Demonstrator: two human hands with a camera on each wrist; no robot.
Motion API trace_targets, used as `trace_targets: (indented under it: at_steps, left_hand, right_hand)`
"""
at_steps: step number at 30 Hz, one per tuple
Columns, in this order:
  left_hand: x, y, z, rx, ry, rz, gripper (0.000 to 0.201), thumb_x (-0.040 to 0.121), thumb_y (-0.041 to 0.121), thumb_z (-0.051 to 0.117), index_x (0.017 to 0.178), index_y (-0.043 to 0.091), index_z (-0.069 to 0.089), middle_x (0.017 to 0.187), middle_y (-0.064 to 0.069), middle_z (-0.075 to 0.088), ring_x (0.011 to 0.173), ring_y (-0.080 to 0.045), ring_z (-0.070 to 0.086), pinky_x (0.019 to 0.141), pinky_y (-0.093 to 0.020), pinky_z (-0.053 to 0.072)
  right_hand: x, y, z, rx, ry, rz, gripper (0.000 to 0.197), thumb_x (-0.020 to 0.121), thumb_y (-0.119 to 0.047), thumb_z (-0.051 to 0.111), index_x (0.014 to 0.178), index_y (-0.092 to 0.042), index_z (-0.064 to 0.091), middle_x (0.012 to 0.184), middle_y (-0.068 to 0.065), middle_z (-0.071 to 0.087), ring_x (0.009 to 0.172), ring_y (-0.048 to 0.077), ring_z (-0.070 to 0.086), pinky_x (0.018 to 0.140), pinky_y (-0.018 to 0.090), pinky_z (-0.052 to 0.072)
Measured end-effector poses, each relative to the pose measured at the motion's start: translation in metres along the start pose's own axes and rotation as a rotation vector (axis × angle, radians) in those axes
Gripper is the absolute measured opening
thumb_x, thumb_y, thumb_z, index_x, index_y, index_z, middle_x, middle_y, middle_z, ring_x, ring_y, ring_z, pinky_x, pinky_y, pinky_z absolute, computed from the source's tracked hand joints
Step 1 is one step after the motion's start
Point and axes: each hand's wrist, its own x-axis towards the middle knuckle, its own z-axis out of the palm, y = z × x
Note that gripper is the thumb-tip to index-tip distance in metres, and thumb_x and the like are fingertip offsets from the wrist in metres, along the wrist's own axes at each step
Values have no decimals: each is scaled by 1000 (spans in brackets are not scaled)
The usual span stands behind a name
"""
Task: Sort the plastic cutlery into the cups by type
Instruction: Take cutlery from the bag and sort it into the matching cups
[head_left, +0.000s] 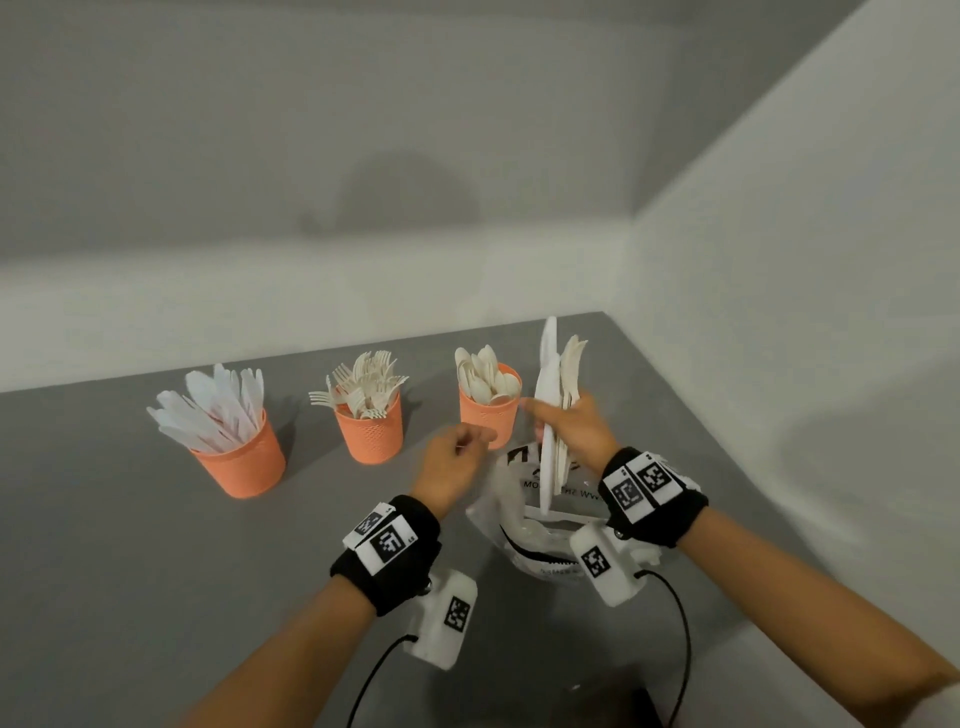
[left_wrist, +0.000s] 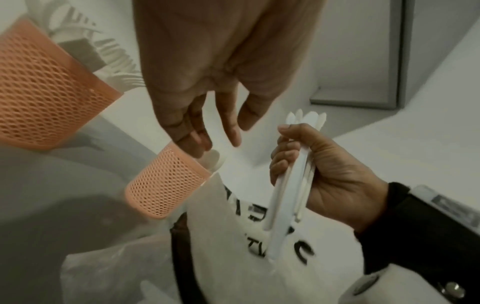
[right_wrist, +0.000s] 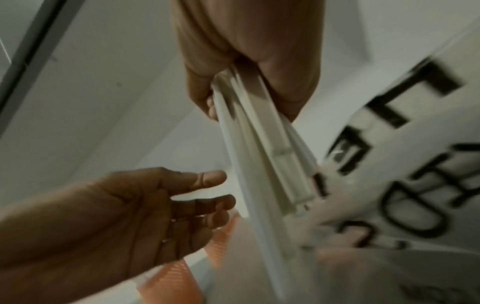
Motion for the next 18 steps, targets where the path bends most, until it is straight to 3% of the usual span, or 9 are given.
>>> trace_targets:
  at_steps: [2, 4, 7, 10, 12, 15, 18]
  left_hand:
    - [-2, 1, -12, -230, 69, -91, 20, 97, 7, 39, 95, 6, 59, 77, -3, 53, 64, -12, 47, 54, -16, 46]
    - [-5, -1, -23, -409, 83, -201, 25, 98, 9, 35, 90, 7, 58, 74, -4, 53, 63, -12, 49, 50, -14, 46]
    - [-12, -9, -39, -624, 81, -380, 32, 100, 20, 32, 88, 5, 58, 80, -9, 58, 71, -18, 55, 64, -24, 50]
    - [-19, -17, -51, -809, 41, -511, 46, 100, 35, 29, 107, -4, 54, 96, -18, 59, 81, -25, 58, 70, -32, 53]
    - [-22, -17, -60, -913, 35, -528, 54, 99, 39, 27, 119, -7, 48, 103, -21, 59, 87, -28, 59, 74, -33, 54]
    - [-24, -12, -70, -1000, 52, -511, 51, 100, 35, 26, 122, -6, 46, 96, -18, 62, 87, -25, 59, 75, -33, 52]
    - [-27, -12, -79, -978, 63, -454, 42, 99, 27, 26, 108, -3, 55, 78, -13, 69, 80, -22, 60, 74, -32, 50]
  right_hand:
    - [3, -7, 16, 91, -2, 10, 5, 82, 0, 64, 83, -4, 61, 60, -6, 66, 52, 3, 60, 52, 16, 50]
    - [5, -13, 36, 171, 13, 13, 12, 82, -1, 64, 94, -2, 63, 74, 8, 64, 57, 11, 60, 56, 19, 52]
    - [4, -22, 67, 239, 53, -22, 15, 79, -4, 69, 82, -11, 57, 64, 8, 55, 48, 15, 54, 54, 28, 49]
    - [2, -24, 97, 240, 70, -54, 18, 78, -4, 70, 84, -11, 54, 59, 2, 55, 46, 10, 54, 54, 26, 47]
    - [-1, -21, 120, 256, 64, -68, 19, 77, -2, 70, 88, -8, 55, 66, 0, 59, 57, 9, 59, 60, 26, 49]
    - [-11, -15, 147, 268, 20, -71, 19, 77, 0, 70, 91, -8, 59, 79, 0, 67, 72, 13, 66, 68, 28, 53]
    - [-17, -7, 164, 262, 8, -3, 23, 78, 4, 67, 76, -16, 56, 65, -6, 62, 53, 2, 60, 60, 25, 51]
